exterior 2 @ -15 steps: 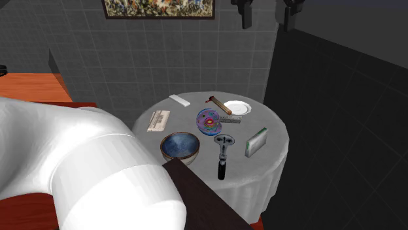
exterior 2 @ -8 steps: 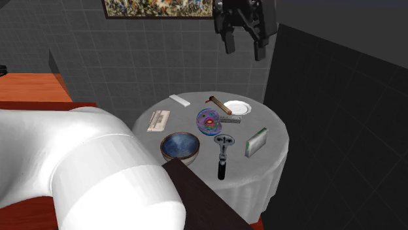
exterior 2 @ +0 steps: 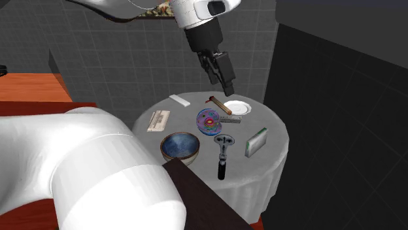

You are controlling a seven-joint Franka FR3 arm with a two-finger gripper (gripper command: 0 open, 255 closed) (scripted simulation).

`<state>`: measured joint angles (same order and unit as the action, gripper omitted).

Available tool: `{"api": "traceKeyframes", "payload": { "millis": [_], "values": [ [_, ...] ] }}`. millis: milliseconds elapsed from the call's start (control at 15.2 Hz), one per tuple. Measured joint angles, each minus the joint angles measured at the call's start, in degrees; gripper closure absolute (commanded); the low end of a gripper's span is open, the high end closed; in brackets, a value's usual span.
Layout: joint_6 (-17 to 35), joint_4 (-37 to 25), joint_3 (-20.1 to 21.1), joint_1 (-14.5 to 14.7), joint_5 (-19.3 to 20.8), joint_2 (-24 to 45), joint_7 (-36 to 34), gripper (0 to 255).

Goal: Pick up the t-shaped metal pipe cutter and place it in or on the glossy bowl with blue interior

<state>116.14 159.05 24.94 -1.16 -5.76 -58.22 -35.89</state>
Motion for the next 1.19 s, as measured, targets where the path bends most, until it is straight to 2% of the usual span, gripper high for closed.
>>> {"api": "traceKeyframes", "payload": {
  "millis": [198,396,660,792,924,1188],
  "values": [
    [5.64,3.38,7.13,-0.19,-2.41,1.48,-8.10,0],
    [11.83,5.32,14.91,-1.86,-4.25,4.95,-16.46,0],
    [20.05,4.74,27.86,-8.01,-5.14,12.18,-28.91,0],
    [22.96,3.28,35.03,-12.75,-4.69,15.29,-35.22,0],
    [26.35,1.71,43.28,-19.57,-3.64,18.21,-41.62,0],
    [32.27,-3.81,64.20,-39.11,-1.72,21.15,-53.76,0]
  ]
}}
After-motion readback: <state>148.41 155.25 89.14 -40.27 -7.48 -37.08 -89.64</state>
